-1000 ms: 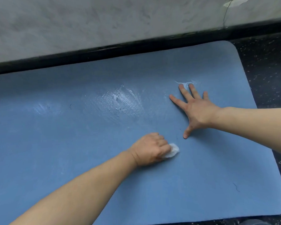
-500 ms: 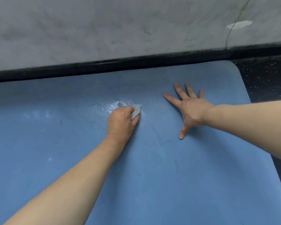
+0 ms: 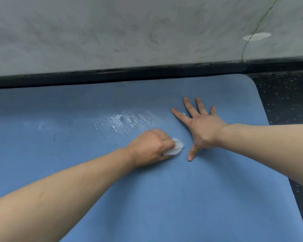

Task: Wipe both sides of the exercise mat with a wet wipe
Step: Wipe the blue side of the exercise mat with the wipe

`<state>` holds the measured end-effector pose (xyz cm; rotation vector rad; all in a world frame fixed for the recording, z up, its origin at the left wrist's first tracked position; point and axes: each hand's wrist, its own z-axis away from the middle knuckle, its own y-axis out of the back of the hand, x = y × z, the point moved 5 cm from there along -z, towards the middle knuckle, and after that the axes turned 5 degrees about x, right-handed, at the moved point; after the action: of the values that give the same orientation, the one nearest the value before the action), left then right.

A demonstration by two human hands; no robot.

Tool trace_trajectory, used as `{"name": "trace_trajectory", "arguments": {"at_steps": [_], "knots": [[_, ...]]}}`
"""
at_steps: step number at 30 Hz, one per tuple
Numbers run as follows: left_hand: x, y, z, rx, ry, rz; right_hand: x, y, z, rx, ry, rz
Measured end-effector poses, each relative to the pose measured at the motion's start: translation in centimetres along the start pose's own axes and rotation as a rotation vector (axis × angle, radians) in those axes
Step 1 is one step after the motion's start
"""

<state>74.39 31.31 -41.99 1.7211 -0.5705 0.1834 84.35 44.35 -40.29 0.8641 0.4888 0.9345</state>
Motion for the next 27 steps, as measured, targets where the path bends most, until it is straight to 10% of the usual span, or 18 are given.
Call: {"name": "trace_trajectory", "arguments": {"at_steps": [6,11,16,21,27], "knots": [[-11.7,5.9,-0.9,0.363,0.752,-0.273,4.0,3.9,-0.9,0.070,-0.043,-0.124],[-7.7,1.6,-4.6,0.067,0.225,-0.196,6.5,3.1,-3.0,-0.038,-0.170,-0.096],[-15.9,7.3,-5.4,0.363,0.821,-0.398,6.7,2.7,-3.2,-0.002,-0.155,-0.081],[-8.2,0.7,-8.2,0.081,0.220,-0.178,6.7,2.8,-3.2,0.004,-0.142,-0.077],[-11.9,3.6,-8.5,0.318,0.580,-0.237,6.7,2.8,-3.2,0.000,-0.138,-0.074]]}}
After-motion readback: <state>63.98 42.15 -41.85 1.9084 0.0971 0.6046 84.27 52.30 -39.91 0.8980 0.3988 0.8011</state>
